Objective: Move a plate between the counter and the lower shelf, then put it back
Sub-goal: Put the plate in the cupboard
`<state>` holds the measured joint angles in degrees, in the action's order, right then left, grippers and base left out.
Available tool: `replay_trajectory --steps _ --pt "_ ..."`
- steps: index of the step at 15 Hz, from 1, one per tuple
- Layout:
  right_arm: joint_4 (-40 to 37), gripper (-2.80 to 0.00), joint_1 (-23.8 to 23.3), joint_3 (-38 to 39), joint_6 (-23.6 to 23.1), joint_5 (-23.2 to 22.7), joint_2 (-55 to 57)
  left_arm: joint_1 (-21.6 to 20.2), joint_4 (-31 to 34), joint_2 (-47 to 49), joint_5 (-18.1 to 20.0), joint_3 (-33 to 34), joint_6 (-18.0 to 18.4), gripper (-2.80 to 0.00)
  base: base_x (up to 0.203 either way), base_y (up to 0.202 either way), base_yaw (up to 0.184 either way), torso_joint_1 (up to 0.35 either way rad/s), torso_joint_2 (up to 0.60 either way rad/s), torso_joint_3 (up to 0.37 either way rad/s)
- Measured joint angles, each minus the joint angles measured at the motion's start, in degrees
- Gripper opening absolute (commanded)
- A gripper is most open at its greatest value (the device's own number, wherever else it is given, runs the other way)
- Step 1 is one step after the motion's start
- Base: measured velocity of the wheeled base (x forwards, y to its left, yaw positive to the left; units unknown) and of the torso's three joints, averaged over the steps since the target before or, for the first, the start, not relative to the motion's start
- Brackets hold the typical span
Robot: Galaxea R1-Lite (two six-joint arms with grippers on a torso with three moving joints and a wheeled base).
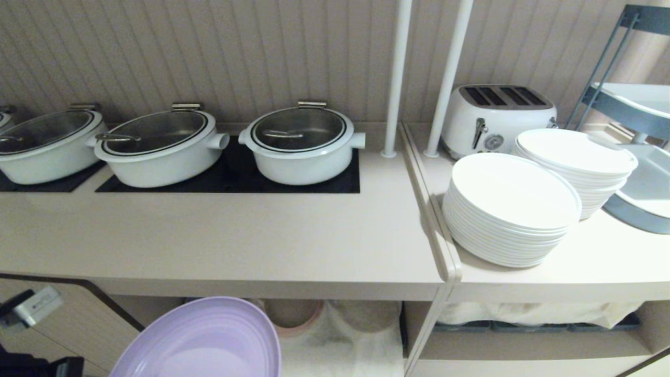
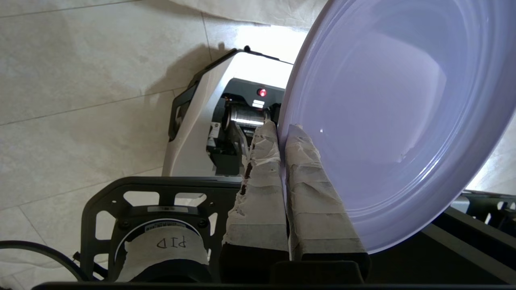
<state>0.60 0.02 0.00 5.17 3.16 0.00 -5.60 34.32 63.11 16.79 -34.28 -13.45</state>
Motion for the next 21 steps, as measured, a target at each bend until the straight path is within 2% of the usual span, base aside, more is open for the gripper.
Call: replay_trajectory --steps 21 --pt "0.0 -2.8 0.02 0.0 0.0 0.0 0.0 -0.18 0.04 0.26 -0.33 0.38 -0.24 -2.8 0.0 0.0 0.0 0.0 0.0 0.0"
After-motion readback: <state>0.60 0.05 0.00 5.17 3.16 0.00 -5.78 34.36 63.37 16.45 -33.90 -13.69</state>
